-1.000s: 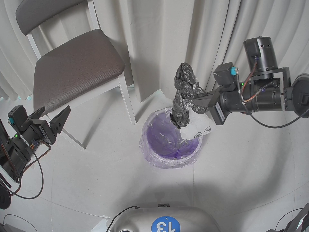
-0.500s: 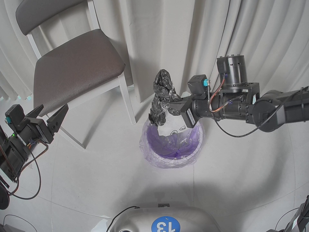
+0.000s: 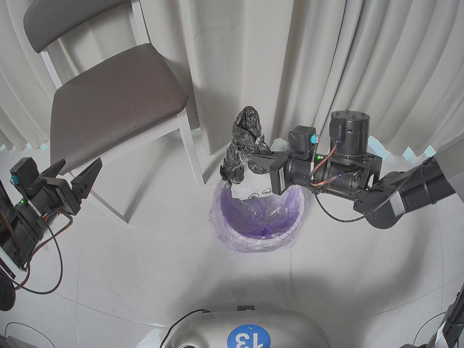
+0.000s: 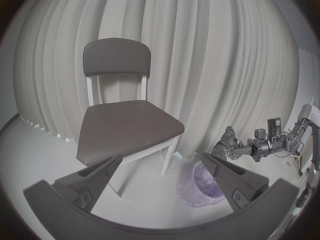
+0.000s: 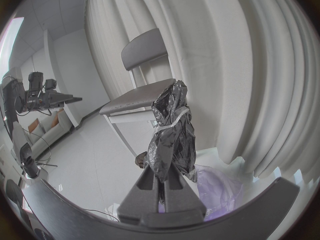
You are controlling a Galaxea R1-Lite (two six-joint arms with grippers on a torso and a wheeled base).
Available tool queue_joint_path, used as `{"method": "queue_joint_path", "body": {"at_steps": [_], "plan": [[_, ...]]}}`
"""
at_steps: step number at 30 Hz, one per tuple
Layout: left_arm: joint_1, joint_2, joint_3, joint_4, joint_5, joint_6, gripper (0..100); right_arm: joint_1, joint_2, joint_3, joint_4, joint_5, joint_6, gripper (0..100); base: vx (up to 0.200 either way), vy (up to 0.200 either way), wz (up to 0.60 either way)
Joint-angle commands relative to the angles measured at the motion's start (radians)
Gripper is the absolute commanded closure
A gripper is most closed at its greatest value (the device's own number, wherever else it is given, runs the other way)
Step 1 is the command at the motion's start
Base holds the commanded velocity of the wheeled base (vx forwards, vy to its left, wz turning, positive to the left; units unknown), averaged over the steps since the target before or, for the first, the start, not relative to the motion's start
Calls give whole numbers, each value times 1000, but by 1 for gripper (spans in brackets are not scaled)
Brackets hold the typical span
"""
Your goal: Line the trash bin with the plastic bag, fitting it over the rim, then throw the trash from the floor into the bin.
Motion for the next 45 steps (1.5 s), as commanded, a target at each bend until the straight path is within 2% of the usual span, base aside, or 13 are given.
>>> {"method": "queue_joint_path", "body": {"at_steps": [1,7,14,17,35,45], "plan": [[12,9,3,0,-7,0,0,-30,20,121,-119,35,64,100,0,0,0],[13,17,0,-2,-7,0,0,-32,86,238,-391,34,157,100,0,0,0],[12,3,6,-2,-9,2,0,-49,189,299,-591,27,222,100,0,0,0],[12,-1,6,-2,-9,2,0,-60,233,290,-622,27,225,100,0,0,0],[12,8,7,-2,-13,2,0,-129,399,83,-533,35,223,100,0,0,0],[12,11,18,-2,-50,7,0,-133,398,-40,-302,35,162,100,0,0,0]]}}
